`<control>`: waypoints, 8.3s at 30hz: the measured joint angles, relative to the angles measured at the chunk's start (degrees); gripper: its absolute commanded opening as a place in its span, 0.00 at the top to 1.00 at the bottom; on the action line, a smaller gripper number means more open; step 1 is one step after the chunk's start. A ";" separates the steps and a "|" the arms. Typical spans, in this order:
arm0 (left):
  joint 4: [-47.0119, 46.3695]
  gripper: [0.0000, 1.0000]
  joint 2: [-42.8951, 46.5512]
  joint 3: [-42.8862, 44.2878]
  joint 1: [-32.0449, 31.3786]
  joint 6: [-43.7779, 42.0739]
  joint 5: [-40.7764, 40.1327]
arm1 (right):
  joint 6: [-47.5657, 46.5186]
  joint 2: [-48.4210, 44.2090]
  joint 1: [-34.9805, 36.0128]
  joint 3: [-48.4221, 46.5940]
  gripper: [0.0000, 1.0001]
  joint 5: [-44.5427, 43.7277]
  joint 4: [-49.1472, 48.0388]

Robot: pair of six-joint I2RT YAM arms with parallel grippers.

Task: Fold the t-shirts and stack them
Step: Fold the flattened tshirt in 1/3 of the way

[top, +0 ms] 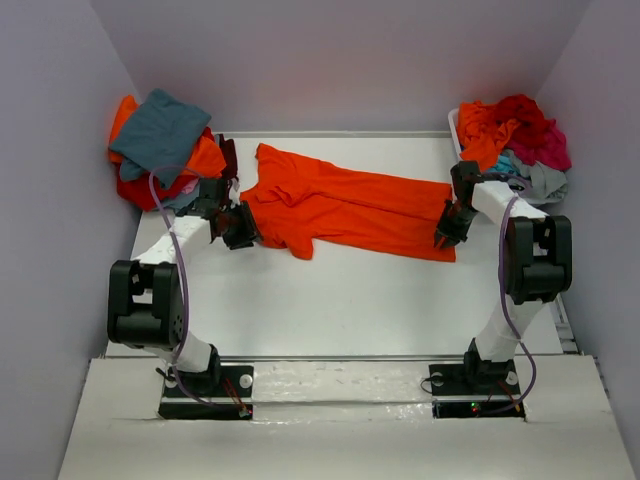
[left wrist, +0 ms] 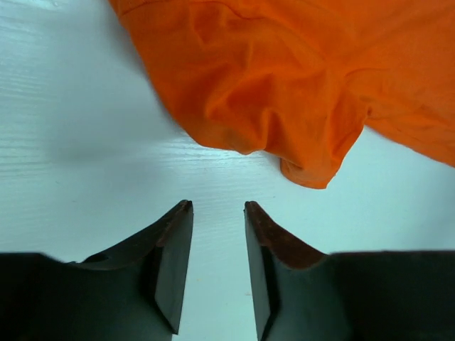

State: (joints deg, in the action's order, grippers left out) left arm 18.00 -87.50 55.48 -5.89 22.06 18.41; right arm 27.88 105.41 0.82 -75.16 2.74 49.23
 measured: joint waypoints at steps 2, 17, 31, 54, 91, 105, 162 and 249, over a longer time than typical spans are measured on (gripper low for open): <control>-0.28 0.42 0.00 -0.50 0.00 -0.15 -0.22 | 0.00 0.00 0.00 0.00 0.75 0.09 0.00; -8.87 0.46 -7.08 -4.87 0.00 2.36 1.95 | -0.02 0.00 0.00 0.02 0.75 0.09 0.00; -17.33 0.47 -10.69 -4.76 0.76 6.40 8.11 | -0.09 0.00 0.00 0.15 0.75 0.04 -0.13; -17.64 0.78 -11.76 -4.79 1.51 6.49 6.86 | -0.07 0.00 0.00 0.15 0.75 0.04 -0.15; 8.35 0.94 -3.61 7.56 1.49 -2.82 -3.98 | -0.09 0.00 0.00 0.24 0.75 0.07 -0.26; 13.51 0.55 -3.61 7.54 1.51 -4.48 -6.84 | -0.09 0.00 0.00 0.33 0.75 0.33 -0.44; 16.26 0.47 -40.48 46.93 -1.49 -4.15 -11.47 | 5.57 9.84 4.94 -5.75 0.75 4.48 4.70; 19.76 0.27 -55.32 73.31 -6.75 -6.60 -10.16 | 0.83 26.43 4.26 -37.99 0.71 6.54 -0.98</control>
State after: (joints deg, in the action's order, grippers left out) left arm 37.76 -142.82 128.79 -12.64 15.46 8.25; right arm 28.71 131.83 5.08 -113.14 9.28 48.25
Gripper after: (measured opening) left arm 0.731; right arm 0.289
